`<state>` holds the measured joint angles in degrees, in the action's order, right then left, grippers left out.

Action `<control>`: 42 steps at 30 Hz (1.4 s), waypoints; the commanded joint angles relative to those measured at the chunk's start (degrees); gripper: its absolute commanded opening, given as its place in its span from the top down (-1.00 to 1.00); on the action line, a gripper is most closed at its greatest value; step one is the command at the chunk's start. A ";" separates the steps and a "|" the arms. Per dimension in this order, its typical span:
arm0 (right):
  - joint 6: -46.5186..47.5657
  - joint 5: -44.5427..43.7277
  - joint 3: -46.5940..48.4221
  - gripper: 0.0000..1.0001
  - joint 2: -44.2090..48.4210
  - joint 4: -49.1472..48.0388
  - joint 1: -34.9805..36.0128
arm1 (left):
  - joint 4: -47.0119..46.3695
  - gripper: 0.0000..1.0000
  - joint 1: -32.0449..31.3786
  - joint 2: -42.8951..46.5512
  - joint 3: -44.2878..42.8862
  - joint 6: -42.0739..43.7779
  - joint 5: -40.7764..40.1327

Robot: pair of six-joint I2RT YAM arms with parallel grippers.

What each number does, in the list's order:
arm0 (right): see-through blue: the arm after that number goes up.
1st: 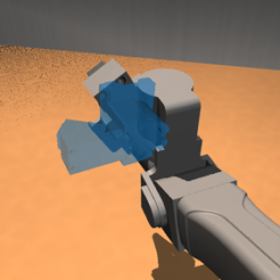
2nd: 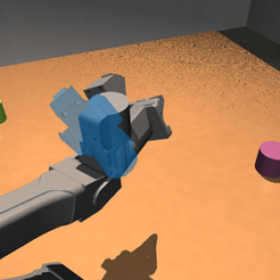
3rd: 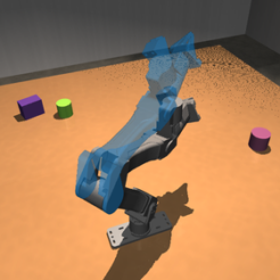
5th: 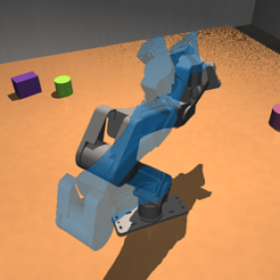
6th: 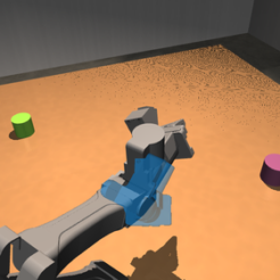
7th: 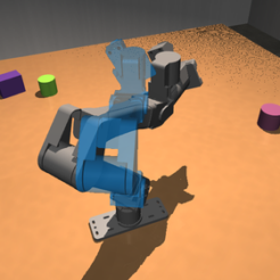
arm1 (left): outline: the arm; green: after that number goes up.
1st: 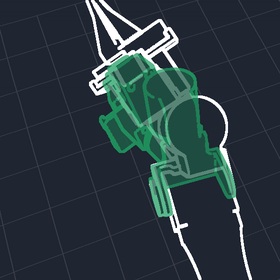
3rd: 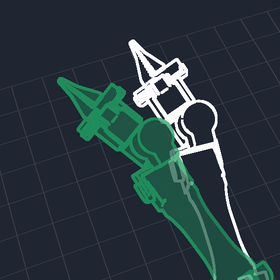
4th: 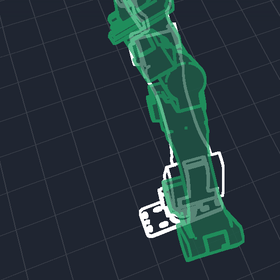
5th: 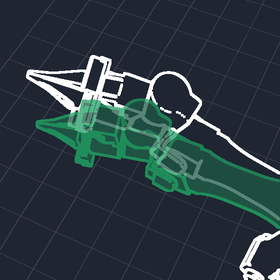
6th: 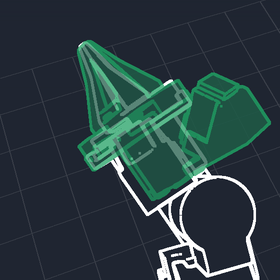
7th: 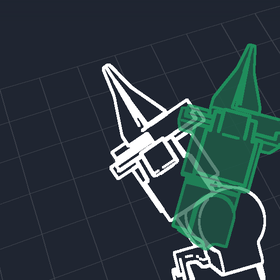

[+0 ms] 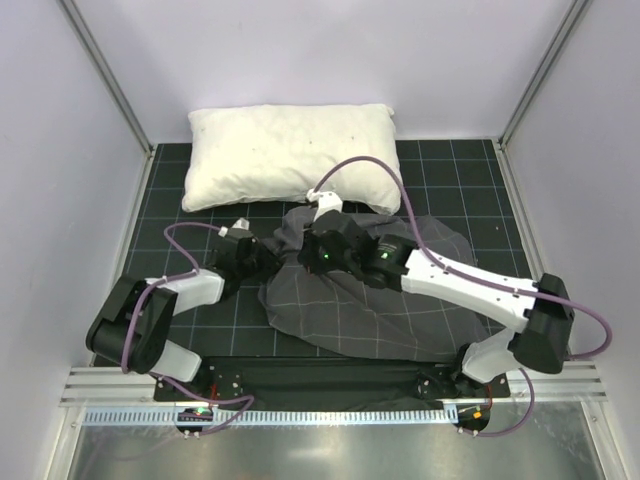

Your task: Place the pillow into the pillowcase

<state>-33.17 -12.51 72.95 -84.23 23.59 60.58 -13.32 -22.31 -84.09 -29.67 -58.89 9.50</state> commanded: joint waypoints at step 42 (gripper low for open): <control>-4.36 -3.04 -8.52 0.92 15.06 -6.02 -5.56 | 27.29 -0.99 -10.14 16.85 -6.11 2.81 -25.41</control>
<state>-36.45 -14.44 63.68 -69.01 23.22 54.74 7.55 -35.00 -70.70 -35.88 -60.47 -12.03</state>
